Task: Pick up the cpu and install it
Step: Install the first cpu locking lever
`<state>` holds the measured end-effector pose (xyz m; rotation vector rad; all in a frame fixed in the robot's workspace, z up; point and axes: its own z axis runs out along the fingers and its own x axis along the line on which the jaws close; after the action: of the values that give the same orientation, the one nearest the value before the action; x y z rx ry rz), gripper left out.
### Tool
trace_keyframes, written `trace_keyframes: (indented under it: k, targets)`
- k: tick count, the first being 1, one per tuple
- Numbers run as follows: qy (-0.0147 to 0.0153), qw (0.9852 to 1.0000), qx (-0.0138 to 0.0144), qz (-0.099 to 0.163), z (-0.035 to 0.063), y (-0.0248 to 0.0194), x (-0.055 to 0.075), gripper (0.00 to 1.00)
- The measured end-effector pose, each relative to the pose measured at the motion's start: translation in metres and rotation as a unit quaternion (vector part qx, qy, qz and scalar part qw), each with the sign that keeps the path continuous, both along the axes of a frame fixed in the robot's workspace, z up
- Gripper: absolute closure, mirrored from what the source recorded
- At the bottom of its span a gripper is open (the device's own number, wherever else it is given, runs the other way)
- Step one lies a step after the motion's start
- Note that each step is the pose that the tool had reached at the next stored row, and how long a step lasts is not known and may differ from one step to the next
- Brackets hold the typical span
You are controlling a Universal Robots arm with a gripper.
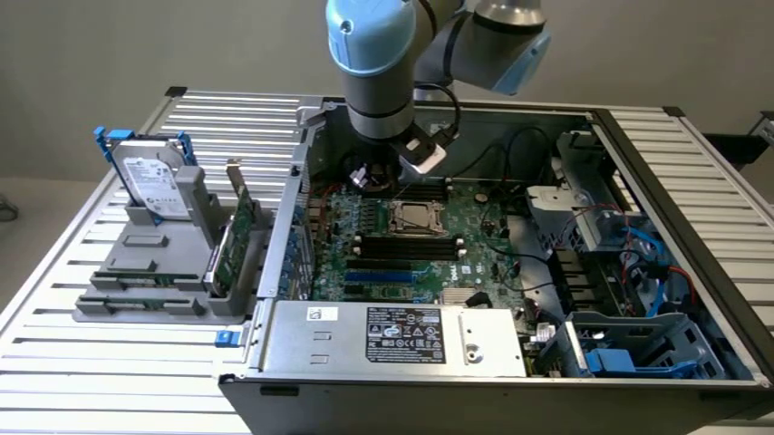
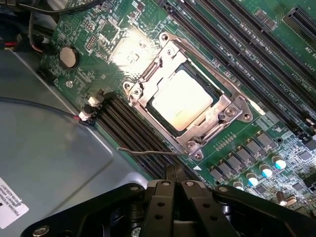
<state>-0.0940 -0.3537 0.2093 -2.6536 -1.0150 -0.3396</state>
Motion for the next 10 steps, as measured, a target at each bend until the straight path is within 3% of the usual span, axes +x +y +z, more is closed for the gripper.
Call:
trace_keyframes:
  k: [6, 10]
  targets:
    - [0.0000, 1.0000, 0.0075, -0.003, -0.0067, -0.0002, 0.0018, 0.89]
    - [0.0001, 1.0000, 0.0081, -0.005, -0.0076, -0.0003, 0.0027, 0.89]
